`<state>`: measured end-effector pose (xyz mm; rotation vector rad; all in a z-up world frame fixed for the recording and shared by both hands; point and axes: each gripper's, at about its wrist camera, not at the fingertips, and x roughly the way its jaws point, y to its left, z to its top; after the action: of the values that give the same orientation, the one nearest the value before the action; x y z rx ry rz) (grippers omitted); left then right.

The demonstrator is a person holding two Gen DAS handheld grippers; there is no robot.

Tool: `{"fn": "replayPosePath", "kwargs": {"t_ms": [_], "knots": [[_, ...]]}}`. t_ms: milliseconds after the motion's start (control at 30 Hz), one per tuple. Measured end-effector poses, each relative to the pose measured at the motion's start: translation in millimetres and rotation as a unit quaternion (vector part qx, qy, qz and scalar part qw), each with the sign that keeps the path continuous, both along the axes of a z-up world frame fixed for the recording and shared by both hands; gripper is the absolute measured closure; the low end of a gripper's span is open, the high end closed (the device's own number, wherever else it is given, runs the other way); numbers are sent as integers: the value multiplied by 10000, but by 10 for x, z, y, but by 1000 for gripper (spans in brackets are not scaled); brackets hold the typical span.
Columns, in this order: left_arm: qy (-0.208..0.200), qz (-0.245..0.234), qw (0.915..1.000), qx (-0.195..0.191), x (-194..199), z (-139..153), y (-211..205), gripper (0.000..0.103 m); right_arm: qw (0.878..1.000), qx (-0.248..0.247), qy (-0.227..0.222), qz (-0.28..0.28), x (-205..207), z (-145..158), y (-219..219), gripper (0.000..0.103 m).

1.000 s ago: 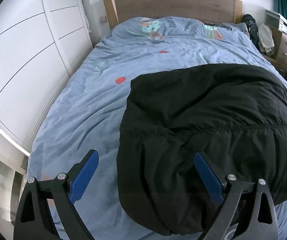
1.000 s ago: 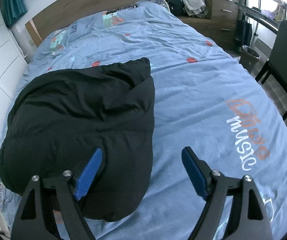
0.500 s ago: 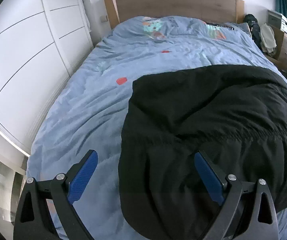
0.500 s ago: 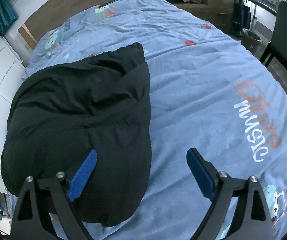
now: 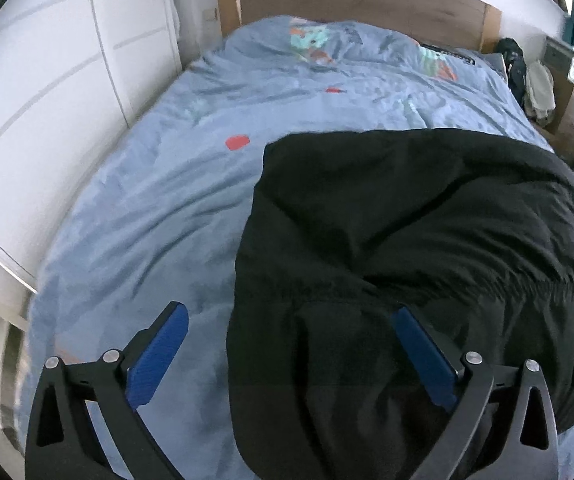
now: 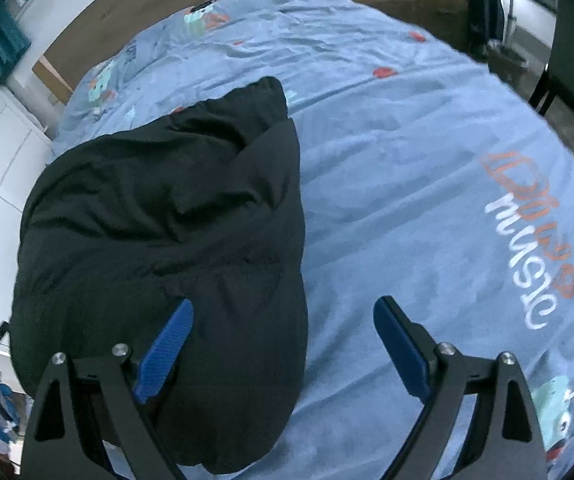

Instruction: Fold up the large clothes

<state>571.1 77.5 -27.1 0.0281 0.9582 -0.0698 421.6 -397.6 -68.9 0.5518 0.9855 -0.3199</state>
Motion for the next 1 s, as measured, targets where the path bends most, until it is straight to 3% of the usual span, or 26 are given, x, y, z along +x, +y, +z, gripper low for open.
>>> {"fn": "replayPosePath", "kwargs": {"t_ms": [133, 267, 400, 533, 733, 867, 1000], "knots": [[390, 24, 9971, -650, 180, -105, 228, 1, 9991, 405, -37, -82, 45, -110, -138, 11], [996, 79, 9836, -1503, 370, -360, 487, 1, 9955, 932, -192, 4, 118, -221, -264, 10], [1339, 233, 9628, -2336, 534, -592, 726, 1, 9863, 1596, -389, 137, 224, -387, -387, 9], [1608, 132, 9446, -2858, 661, -820, 770, 1, 9752, 2124, -476, 388, 404, -619, -416, 8], [2011, -134, 9200, -3360, 743, -1165, 643, 1, 9626, 2588, -440, 666, 644, -956, -375, 0], [2128, -317, 8915, -3986, 735, -1280, 531, 1, 9540, 2797, -628, 880, 820, -1123, -248, 0], [2177, -441, 8758, -4285, 718, -1316, 438, 1, 9408, 3103, -770, 1124, 989, -1195, -114, 0]]}}
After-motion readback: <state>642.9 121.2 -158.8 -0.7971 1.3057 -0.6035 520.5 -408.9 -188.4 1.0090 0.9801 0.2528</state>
